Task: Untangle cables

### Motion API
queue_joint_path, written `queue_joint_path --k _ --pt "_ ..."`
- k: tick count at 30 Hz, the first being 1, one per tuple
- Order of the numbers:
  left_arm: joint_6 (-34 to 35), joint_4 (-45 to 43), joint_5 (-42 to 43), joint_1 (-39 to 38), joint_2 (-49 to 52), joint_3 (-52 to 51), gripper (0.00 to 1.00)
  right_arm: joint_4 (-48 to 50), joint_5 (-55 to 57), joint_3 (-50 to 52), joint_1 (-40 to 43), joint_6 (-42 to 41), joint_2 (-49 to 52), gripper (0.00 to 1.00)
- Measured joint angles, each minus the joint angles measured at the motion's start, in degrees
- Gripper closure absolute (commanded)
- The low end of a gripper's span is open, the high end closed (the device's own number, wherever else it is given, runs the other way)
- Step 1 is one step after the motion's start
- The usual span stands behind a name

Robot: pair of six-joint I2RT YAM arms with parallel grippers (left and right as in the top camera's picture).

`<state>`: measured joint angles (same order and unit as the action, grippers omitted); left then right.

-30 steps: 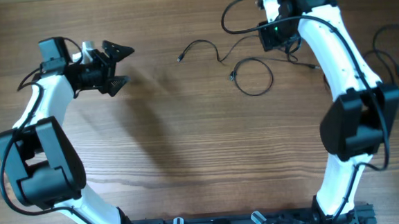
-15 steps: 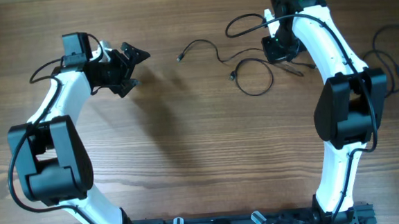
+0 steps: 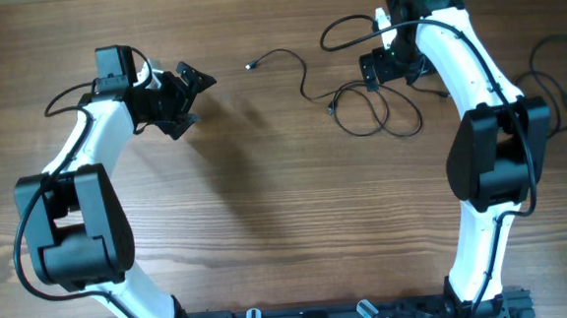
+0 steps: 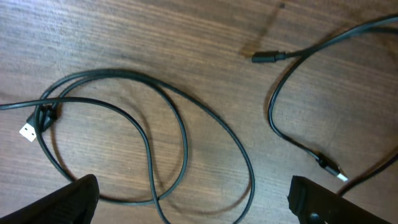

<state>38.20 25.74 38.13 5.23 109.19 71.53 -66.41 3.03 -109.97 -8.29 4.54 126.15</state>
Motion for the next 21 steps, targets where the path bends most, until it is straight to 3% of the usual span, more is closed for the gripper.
queue_joint_path --k 15,21 --pt "0.0 0.0 -0.4 0.0 0.0 0.0 0.0 25.3 0.0 0.0 0.0 0.0 0.0 0.0" --pt "0.0 0.0 -0.4 0.0 0.0 0.0 0.0 27.1 0.0 0.0 0.0 0.0 0.0 0.0"
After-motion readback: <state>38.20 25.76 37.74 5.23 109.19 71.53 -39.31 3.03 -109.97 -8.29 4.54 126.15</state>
